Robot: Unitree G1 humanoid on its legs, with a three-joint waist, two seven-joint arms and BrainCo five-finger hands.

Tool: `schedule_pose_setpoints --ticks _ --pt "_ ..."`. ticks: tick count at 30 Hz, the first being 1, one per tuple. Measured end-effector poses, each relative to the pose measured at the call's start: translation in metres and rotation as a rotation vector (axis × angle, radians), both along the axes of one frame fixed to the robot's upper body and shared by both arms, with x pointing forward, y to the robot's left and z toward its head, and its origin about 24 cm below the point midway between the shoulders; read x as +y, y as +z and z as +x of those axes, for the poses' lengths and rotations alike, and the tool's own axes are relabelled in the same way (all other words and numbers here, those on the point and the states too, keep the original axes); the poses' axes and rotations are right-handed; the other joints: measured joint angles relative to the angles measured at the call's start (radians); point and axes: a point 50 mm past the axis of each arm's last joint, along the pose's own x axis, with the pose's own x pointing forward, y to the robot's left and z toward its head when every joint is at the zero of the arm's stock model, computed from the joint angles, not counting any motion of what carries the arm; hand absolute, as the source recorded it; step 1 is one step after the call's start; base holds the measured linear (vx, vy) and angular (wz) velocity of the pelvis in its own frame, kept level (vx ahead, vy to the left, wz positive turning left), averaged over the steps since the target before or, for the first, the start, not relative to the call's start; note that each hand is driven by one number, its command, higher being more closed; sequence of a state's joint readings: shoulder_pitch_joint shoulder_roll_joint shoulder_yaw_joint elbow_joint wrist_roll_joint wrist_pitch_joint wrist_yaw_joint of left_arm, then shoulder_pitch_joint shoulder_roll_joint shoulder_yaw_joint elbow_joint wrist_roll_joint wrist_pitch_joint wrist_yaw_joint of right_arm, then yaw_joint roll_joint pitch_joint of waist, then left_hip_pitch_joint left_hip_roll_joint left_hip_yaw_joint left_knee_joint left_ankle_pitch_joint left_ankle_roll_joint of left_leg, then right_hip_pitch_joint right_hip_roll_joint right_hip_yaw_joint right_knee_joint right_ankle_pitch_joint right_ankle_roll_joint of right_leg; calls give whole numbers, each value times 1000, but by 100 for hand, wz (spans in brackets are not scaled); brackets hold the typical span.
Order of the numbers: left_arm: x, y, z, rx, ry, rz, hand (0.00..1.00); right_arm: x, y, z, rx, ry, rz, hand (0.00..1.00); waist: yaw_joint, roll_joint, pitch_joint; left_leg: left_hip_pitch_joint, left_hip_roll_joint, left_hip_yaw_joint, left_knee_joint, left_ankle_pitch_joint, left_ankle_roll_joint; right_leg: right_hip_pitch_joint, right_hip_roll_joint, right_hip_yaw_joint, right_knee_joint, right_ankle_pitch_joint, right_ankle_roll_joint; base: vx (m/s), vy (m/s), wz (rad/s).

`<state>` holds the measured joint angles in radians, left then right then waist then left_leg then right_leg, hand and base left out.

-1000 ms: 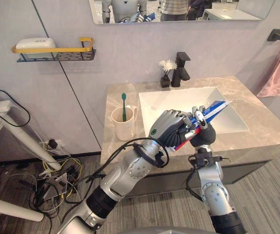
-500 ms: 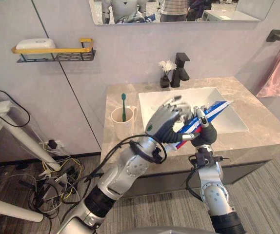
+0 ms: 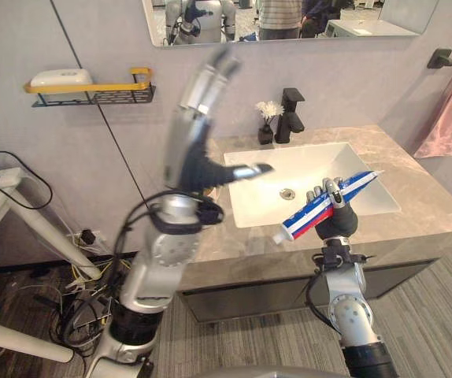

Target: Organize washtable

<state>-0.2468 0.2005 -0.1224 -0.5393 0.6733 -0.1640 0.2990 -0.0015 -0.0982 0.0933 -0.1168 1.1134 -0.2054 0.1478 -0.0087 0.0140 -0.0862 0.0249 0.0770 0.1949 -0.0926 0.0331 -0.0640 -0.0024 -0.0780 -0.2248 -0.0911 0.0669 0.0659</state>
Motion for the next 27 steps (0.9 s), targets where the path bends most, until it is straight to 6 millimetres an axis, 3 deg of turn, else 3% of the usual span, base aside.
schedule_pose_setpoints --ticks 5,13,18,23,27 --pt "60 -34 -22 132 244 -142 0 -17 13 10 -29 -103 -69 100 36 0 1 -4 -1 -24 -9 4 1 8 -5 -23 0 -1 -1 -16 5 13" --pt "98 -77 -49 313 414 -321 0 -28 63 38 -168 -217 -214 100 90 -22 16 -29 -4 -89 -11 22 -2 21 -13 -95 -1 -20 -1 -24 1 27" --pt "106 -124 -52 545 480 -359 0 -25 86 52 -228 -233 -274 100 110 -32 22 -44 -6 -108 -11 30 0 18 -15 -117 0 -17 -4 19 -6 16" --pt "99 -179 -54 838 448 -427 0 -18 114 66 -303 -240 -427 100 127 -50 36 -54 -8 -113 -11 30 1 10 -16 -118 0 -17 -4 11 -2 2" --pt "95 -199 -58 952 432 -434 0 2 134 74 -373 -206 -568 100 128 -49 38 -54 -9 -113 -11 30 1 10 -17 -118 0 -17 -3 0 0 0"
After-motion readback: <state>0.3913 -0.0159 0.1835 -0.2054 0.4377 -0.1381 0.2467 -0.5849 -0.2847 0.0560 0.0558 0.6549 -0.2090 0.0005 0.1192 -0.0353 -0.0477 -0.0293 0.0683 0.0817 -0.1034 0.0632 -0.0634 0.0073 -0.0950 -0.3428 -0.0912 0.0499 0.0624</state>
